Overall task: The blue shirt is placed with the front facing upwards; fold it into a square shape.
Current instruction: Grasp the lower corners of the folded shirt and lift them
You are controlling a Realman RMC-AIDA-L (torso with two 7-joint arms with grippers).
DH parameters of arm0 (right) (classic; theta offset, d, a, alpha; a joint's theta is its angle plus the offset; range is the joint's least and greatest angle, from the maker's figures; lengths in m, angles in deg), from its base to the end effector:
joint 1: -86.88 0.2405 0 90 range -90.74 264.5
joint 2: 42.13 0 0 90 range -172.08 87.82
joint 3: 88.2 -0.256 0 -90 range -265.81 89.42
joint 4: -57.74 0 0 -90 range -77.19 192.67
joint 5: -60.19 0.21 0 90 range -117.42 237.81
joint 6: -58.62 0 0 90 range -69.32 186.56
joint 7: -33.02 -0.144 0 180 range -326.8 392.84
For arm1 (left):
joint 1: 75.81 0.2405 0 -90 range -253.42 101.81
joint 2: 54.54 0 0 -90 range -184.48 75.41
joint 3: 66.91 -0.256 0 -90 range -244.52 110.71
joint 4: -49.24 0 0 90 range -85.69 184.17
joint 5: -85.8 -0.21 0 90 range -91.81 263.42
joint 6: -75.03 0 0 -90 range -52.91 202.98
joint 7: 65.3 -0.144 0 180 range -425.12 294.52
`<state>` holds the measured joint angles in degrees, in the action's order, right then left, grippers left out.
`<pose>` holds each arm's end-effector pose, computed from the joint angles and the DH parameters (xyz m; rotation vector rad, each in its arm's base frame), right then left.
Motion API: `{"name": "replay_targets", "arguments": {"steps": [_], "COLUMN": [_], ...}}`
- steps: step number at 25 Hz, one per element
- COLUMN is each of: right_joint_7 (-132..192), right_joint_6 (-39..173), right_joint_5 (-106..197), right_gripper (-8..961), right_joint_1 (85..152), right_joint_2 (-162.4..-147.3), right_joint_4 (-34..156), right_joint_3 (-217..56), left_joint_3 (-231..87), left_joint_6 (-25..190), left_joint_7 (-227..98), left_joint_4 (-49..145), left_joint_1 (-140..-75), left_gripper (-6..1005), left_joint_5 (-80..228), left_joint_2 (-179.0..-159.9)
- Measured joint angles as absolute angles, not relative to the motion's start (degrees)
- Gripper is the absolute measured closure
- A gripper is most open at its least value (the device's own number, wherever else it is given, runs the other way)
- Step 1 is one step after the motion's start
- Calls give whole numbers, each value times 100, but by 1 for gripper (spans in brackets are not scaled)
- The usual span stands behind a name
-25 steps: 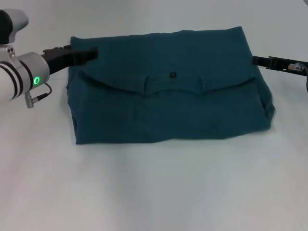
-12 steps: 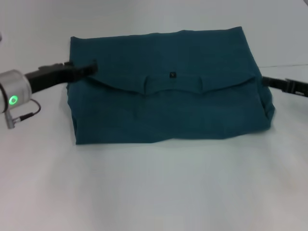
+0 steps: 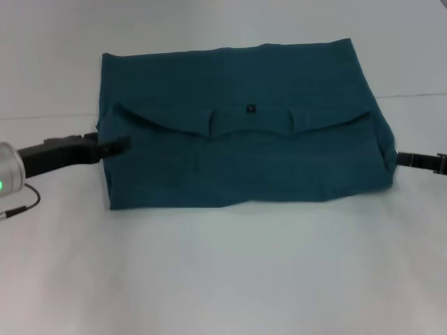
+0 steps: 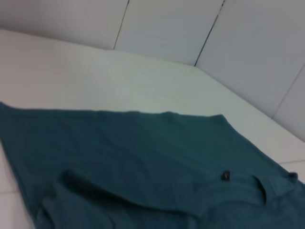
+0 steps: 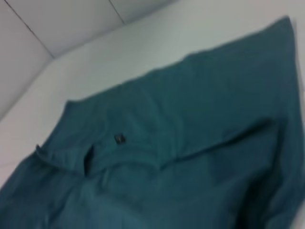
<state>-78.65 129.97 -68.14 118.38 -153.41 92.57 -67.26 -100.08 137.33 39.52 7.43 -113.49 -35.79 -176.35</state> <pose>0.3526 0.3655 0.0850 -2.0135 1.4167 0.5655 -0.2626 0.4109 0.0187 -2.2094 -1.0820 -0.5795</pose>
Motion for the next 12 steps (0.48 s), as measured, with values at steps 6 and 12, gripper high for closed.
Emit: {"name": "replay_targets", "arguments": {"steps": [6,12], "right_joint_7": [-8316,-8352], "right_joint_6": [12933,12659], "right_joint_5": [-7123,-7140], "right_gripper": [374,374], "right_joint_1": [11948,12112], "right_joint_2": [-15323,-15392], "right_joint_4": [9311,9293], "right_joint_3": [-6483,-6333], "left_joint_3": [-10231,-10382], "left_joint_6": [13989,14088], "left_joint_7": [3938,3928], "left_joint_4": [741,742], "left_joint_1": [-11151,-11070], "left_gripper": [175,176], "left_joint_5": [-3634,-3842], "left_joint_2": [-17638,-17692]}}
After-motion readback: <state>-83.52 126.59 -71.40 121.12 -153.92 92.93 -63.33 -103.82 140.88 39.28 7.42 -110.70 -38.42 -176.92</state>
